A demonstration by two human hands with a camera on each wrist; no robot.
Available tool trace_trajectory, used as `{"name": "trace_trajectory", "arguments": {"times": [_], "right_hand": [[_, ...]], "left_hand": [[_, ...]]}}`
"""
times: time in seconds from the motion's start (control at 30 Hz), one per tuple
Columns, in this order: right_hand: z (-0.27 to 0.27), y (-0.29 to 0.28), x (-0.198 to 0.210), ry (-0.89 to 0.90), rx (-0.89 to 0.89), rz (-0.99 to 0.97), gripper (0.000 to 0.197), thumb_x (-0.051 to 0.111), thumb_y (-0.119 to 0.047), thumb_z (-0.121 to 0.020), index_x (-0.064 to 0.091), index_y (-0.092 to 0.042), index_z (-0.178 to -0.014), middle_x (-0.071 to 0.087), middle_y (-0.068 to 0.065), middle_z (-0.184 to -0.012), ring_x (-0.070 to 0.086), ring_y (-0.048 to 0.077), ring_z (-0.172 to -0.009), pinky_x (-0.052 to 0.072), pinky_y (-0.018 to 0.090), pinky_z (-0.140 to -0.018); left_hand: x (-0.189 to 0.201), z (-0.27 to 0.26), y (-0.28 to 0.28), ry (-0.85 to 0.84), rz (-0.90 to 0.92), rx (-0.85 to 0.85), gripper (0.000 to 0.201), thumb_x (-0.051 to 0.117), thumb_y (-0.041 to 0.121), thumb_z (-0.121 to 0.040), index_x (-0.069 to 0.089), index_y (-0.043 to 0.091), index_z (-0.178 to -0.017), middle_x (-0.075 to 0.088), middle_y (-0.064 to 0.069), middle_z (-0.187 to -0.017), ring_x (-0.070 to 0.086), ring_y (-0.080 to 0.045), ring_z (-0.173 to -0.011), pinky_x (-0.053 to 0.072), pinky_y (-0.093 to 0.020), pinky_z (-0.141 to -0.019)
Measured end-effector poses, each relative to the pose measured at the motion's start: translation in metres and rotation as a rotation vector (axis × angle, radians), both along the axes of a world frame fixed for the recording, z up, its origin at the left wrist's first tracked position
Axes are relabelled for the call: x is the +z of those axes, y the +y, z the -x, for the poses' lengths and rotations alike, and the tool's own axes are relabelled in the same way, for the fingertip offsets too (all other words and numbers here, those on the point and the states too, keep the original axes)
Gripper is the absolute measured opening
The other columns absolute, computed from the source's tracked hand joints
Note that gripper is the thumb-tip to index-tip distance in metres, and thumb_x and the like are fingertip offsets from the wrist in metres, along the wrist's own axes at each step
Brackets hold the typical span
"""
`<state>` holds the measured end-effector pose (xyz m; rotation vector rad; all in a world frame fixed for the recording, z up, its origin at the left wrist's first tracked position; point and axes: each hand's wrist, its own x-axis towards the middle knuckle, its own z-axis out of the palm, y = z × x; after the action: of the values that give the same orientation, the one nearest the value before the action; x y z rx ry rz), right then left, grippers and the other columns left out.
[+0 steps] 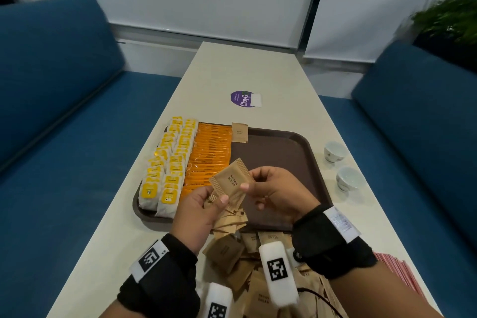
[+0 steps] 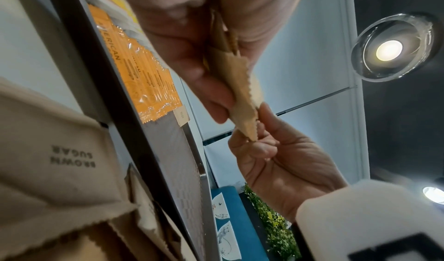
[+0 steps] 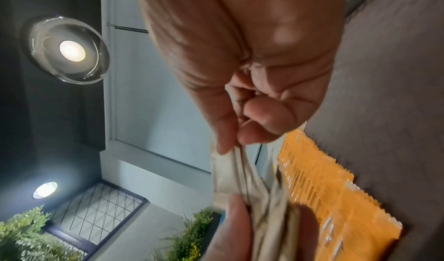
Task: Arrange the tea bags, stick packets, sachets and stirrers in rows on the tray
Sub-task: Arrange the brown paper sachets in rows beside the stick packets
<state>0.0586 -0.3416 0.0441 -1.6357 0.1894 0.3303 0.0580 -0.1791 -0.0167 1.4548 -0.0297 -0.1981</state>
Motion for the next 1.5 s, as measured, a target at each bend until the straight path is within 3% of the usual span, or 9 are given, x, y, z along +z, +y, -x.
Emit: {"name": "trace_trajectory", "arguments": {"times": [0.2, 0.4, 0.63, 0.77, 0.93, 1.03, 1.17, 1.27, 1.5], "right_hand": [[-0.006, 0.008, -0.012, -0.058, -0.155, -0.018, 0.004, 0.064, -0.01, -0.086, 0.065, -0.013, -0.09, 0.071, 0.0, -0.079, 0.059, 0.006, -0.058, 0.042, 0.018, -0.045], [-0.027, 0.006, -0.003, -0.123, -0.142, 0.045, 0.009, 0.063, -0.011, -0.088, 0.07, -0.017, -0.089, 0.07, -0.004, -0.073, 0.055, 0.003, -0.054, 0.038, 0.017, -0.043], [-0.046, 0.006, -0.003, -0.114, -0.043, 0.012, 0.01, 0.061, -0.008, -0.089, 0.063, -0.013, -0.098, 0.067, 0.002, -0.083, 0.054, 0.005, -0.056, 0.04, 0.017, -0.043], [-0.041, 0.012, -0.01, -0.187, -0.009, 0.075, 0.014, 0.067, -0.007, -0.084, 0.065, -0.015, -0.094, 0.066, -0.002, -0.078, 0.057, -0.004, -0.054, 0.04, 0.009, -0.044], [-0.072, -0.007, -0.009, -0.195, -0.211, 0.045, 0.008, 0.062, -0.011, -0.089, 0.065, -0.018, -0.085, 0.065, -0.001, -0.072, 0.052, 0.004, -0.051, 0.032, 0.015, -0.037], [-0.118, -0.03, -0.013, -0.167, -0.29, 0.164, 0.011, 0.063, -0.013, -0.089, 0.058, -0.013, -0.079, 0.057, 0.003, -0.066, 0.044, 0.006, -0.043, 0.03, 0.015, -0.034], [-0.178, -0.054, -0.029, -0.134, -0.181, 0.596, 0.011, 0.069, -0.017, -0.085, 0.064, -0.008, -0.084, 0.057, 0.001, -0.067, 0.048, 0.012, -0.055, 0.042, 0.021, -0.052], [-0.208, -0.061, -0.043, -0.065, -0.044, 0.836, 0.024, 0.061, -0.019, -0.091, 0.067, 0.002, -0.101, 0.062, 0.013, -0.09, 0.054, 0.021, -0.08, 0.044, 0.028, -0.072], [-0.239, -0.054, -0.067, 0.063, 0.014, 1.015, 0.04, 0.058, -0.034, -0.092, 0.064, 0.003, -0.107, 0.065, 0.016, -0.104, 0.06, 0.026, -0.089, 0.049, 0.034, -0.085]], "left_hand": [[-0.003, -0.006, -0.004, 0.011, 0.027, 0.052, 0.009, 0.063, 0.007, -0.083, 0.066, 0.014, -0.088, 0.073, -0.004, -0.082, 0.067, -0.024, -0.078, 0.054, -0.038, -0.072], [-0.004, -0.014, -0.004, 0.003, 0.021, 0.052, 0.013, 0.06, 0.002, -0.085, 0.063, 0.014, -0.079, 0.071, 0.006, -0.066, 0.066, -0.009, -0.065, 0.052, -0.023, -0.061], [-0.005, -0.031, 0.001, 0.02, -0.02, 0.115, 0.015, 0.062, 0.006, -0.085, 0.066, 0.014, -0.073, 0.071, -0.006, -0.072, 0.066, -0.026, -0.073, 0.054, -0.042, -0.075], [-0.009, -0.032, 0.003, 0.031, -0.065, 0.125, 0.015, 0.065, 0.009, -0.084, 0.066, 0.015, -0.071, 0.07, -0.014, -0.076, 0.065, -0.033, -0.075, 0.053, -0.049, -0.077], [-0.011, -0.033, 0.004, 0.08, -0.071, 0.116, 0.011, 0.062, 0.008, -0.085, 0.064, 0.01, -0.074, 0.071, -0.01, -0.074, 0.067, -0.028, -0.072, 0.055, -0.042, -0.071], [-0.014, -0.032, 0.006, 0.106, -0.068, 0.117, 0.008, 0.062, 0.008, -0.086, 0.064, 0.008, -0.078, 0.072, -0.012, -0.076, 0.068, -0.03, -0.074, 0.055, -0.044, -0.073], [-0.013, -0.029, 0.005, 0.136, -0.043, 0.111, 0.006, 0.063, 0.007, -0.085, 0.065, 0.004, -0.081, 0.073, -0.017, -0.079, 0.069, -0.031, -0.073, 0.056, -0.046, -0.074], [-0.011, -0.028, 0.005, 0.151, -0.048, 0.086, 0.01, 0.062, 0.007, -0.085, 0.063, 0.007, -0.075, 0.072, -0.012, -0.072, 0.069, -0.026, -0.065, 0.056, -0.04, -0.067], [-0.012, -0.024, 0.012, 0.187, -0.031, 0.08, 0.01, 0.061, 0.006, -0.085, 0.061, 0.006, -0.074, 0.072, -0.007, -0.069, 0.068, -0.019, -0.061, 0.053, -0.03, -0.056]]}}
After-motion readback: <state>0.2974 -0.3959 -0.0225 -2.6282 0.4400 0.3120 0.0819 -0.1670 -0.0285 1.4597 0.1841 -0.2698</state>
